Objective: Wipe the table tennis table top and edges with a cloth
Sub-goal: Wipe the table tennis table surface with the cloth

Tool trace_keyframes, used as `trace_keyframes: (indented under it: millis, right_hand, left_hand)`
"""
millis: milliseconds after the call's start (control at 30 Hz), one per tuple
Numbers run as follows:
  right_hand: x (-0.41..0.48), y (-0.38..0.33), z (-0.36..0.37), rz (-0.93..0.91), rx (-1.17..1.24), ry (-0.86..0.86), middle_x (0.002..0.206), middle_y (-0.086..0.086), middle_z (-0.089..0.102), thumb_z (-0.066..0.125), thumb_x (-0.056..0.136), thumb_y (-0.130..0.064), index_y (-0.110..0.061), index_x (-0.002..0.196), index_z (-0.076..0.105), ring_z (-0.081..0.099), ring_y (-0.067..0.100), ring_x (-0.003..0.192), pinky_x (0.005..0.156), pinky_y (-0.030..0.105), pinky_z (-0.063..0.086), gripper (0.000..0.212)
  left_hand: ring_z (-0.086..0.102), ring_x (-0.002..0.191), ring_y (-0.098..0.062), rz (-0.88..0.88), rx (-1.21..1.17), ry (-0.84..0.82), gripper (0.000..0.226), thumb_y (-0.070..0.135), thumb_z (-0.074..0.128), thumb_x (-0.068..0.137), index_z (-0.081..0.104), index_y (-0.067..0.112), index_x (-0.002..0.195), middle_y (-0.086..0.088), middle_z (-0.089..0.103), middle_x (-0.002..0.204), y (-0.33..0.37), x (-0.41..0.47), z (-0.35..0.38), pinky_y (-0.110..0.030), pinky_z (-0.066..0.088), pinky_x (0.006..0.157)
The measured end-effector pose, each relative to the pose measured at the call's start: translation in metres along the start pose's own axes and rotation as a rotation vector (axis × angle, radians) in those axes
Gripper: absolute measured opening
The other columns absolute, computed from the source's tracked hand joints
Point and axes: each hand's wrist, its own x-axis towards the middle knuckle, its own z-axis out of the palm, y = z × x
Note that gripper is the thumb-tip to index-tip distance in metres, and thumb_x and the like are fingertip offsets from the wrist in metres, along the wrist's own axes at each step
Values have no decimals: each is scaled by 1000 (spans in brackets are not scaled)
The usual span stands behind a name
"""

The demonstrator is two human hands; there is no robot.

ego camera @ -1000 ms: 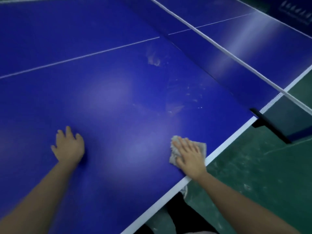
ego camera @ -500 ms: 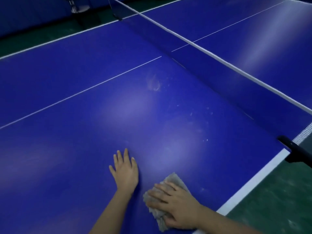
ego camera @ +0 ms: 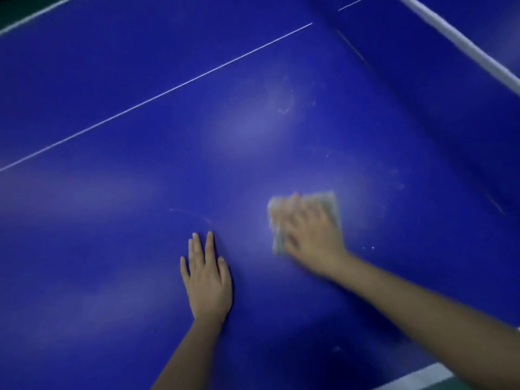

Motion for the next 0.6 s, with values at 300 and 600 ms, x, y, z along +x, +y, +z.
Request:
trace_keyframes:
  millis: [300, 600]
  right_hand:
    - [8, 0, -6, -615, 17, -8, 125, 2, 62, 42, 84, -40, -24, 125, 61, 58, 26, 113, 101, 41, 32, 48]
    - [197, 102, -37, 338, -35, 50, 151, 14, 28, 28, 92, -34, -18, 147, 25, 26, 32, 138, 108, 43, 21, 57]
  left_hand:
    - [20, 143, -22, -192, -83, 82, 58, 26, 26, 90, 29, 7, 145, -9, 25, 154, -3, 7, -2, -40, 9, 115]
    - [13, 144, -22, -420, -39, 97, 53, 20, 33, 96, 23, 12, 148, -8, 19, 155, -8, 38, 2, -49, 8, 113]
